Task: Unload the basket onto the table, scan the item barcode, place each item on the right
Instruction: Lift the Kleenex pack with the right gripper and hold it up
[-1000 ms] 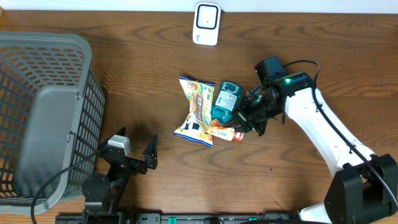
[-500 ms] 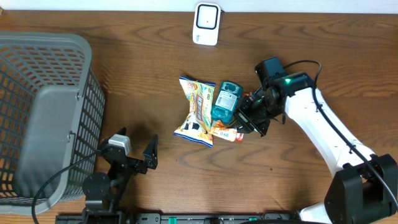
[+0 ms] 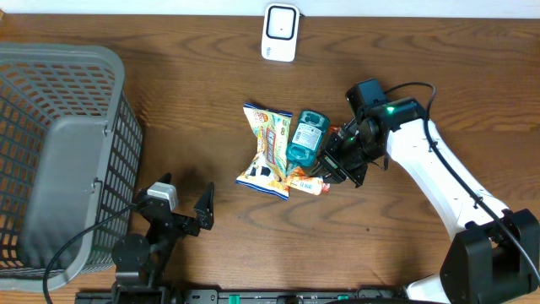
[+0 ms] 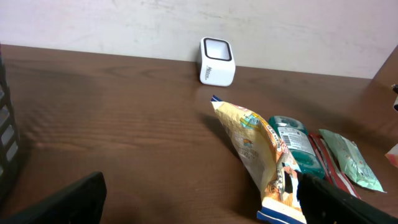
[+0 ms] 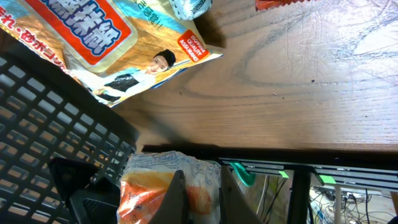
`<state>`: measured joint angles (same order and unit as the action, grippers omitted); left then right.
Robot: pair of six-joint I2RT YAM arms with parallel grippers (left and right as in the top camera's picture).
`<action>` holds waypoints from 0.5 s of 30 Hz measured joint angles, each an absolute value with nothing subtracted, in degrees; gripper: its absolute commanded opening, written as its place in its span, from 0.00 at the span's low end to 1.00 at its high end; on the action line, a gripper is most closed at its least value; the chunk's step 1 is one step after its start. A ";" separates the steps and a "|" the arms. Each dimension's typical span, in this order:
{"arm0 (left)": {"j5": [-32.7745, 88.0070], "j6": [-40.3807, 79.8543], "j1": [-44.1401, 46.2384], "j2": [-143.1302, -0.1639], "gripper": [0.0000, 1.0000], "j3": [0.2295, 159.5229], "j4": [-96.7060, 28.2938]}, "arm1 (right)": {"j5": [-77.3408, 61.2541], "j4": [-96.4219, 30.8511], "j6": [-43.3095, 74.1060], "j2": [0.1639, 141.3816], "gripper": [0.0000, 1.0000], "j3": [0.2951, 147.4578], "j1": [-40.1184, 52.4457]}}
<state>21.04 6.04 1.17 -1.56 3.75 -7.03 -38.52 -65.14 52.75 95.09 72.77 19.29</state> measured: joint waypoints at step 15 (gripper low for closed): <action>21.06 6.07 1.17 -1.56 0.98 3.75 -7.03 | -38.76 -68.36 52.14 95.09 0.01 72.77 19.29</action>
<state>21.06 6.07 1.17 -1.56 3.75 -7.03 -38.76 -68.36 52.14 95.09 72.77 19.29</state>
